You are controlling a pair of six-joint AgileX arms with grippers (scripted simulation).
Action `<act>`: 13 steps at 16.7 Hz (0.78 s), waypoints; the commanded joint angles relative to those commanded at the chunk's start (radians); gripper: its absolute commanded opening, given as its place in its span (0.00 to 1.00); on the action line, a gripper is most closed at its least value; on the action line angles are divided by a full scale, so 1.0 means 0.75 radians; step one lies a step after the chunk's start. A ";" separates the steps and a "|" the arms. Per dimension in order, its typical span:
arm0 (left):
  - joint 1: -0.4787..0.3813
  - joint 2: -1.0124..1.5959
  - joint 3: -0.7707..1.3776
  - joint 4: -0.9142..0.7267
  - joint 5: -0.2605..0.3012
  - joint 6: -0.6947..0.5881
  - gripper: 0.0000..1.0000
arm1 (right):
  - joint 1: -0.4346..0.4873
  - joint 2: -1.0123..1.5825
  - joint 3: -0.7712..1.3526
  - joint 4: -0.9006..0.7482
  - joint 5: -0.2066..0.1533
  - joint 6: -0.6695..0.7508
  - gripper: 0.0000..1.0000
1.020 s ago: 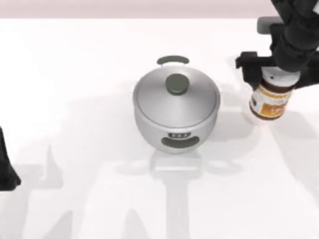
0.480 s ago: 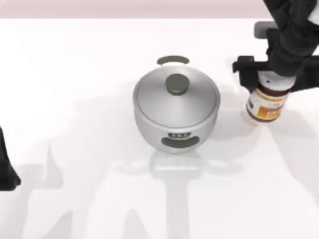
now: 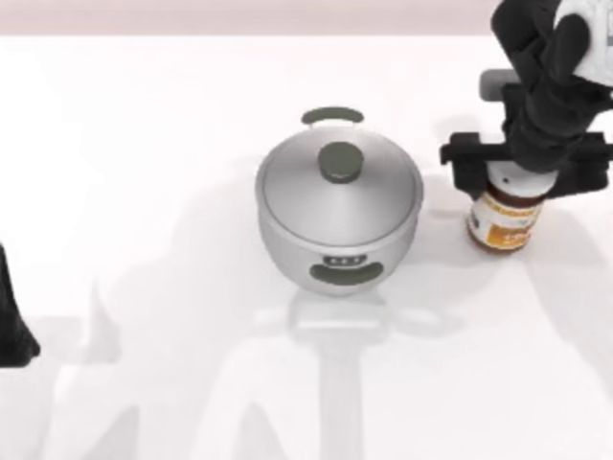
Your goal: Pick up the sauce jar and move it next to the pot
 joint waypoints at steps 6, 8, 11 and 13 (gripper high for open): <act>0.000 0.000 0.000 0.000 0.000 0.000 1.00 | 0.000 0.000 0.000 0.000 0.000 0.000 0.45; 0.000 0.000 0.000 0.000 0.000 0.000 1.00 | 0.000 0.000 0.000 0.000 0.000 0.000 0.60; 0.000 0.000 0.000 0.000 0.000 0.000 1.00 | 0.000 0.000 0.000 0.000 0.000 0.000 0.83; 0.000 0.000 0.000 0.000 0.000 0.000 1.00 | 0.000 0.000 0.000 0.000 0.000 0.000 0.98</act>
